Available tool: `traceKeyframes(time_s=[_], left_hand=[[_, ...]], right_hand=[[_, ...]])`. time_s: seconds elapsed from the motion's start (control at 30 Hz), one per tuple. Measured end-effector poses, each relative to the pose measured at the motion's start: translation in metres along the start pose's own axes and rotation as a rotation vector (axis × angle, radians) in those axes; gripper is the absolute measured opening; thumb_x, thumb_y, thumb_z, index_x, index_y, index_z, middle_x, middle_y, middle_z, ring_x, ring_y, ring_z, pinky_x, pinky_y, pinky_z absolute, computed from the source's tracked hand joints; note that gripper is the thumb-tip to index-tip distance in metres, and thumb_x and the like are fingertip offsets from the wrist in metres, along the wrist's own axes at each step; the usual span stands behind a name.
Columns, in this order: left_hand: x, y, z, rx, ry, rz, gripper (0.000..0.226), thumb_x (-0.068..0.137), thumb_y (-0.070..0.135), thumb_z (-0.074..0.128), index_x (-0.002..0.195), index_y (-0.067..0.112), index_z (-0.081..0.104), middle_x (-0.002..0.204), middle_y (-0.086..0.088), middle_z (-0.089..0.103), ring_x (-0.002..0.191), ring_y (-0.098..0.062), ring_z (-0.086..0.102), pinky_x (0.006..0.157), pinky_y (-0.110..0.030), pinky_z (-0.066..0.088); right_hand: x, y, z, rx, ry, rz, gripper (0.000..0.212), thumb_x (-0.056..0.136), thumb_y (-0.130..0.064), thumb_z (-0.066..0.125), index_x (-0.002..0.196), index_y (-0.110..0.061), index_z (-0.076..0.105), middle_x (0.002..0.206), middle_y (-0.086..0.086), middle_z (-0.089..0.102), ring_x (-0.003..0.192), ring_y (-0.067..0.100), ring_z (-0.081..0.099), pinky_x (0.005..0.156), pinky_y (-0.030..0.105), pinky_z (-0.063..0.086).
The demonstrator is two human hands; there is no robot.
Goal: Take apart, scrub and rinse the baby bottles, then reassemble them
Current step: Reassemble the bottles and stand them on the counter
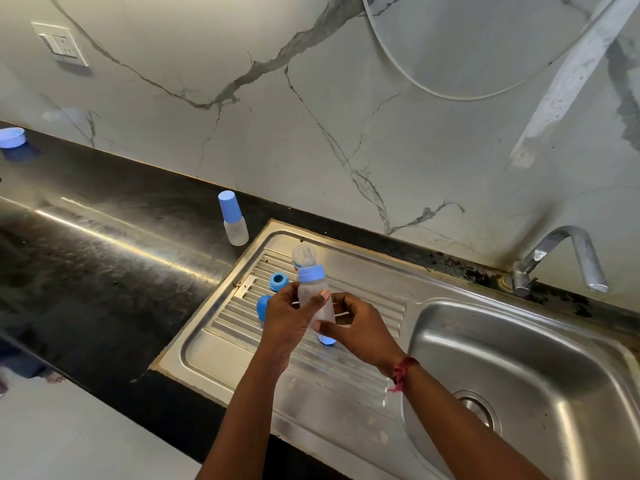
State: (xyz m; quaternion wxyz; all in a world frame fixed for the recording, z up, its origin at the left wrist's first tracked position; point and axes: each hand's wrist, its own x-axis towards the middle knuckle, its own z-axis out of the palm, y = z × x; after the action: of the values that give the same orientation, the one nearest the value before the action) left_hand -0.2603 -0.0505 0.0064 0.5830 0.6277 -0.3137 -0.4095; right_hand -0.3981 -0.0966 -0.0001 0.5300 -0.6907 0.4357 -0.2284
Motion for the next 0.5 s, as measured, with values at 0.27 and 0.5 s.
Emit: traceKeyframes(time_s=[0.27, 0.5], left_hand=[[0.007, -0.013, -0.031, 0.064, 0.079, -0.024, 0.039, 0.084, 0.026, 0.077, 0.118, 0.028, 0.059, 0.105, 0.007, 0.065, 0.095, -0.011, 0.064, 0.070, -0.020, 0.051], [0.010, -0.018, -0.044, 0.077, 0.088, -0.057, 0.041, 0.088, 0.025, 0.074, 0.123, 0.026, 0.052, 0.108, 0.000, 0.063, 0.094, -0.017, 0.065, 0.067, -0.021, 0.051]], right_hand=[[0.011, 0.027, -0.005, -0.236, 0.060, -0.026, 0.060, 0.078, -0.028, 0.083, 0.132, -0.021, 0.058, 0.130, -0.009, 0.055, 0.116, 0.009, 0.053, 0.096, 0.020, 0.045], [0.028, 0.042, 0.011, -0.508, -0.041, -0.016, 0.071, 0.081, -0.019, 0.078, 0.144, -0.016, 0.046, 0.144, 0.004, 0.050, 0.132, 0.020, 0.047, 0.105, 0.021, 0.033]])
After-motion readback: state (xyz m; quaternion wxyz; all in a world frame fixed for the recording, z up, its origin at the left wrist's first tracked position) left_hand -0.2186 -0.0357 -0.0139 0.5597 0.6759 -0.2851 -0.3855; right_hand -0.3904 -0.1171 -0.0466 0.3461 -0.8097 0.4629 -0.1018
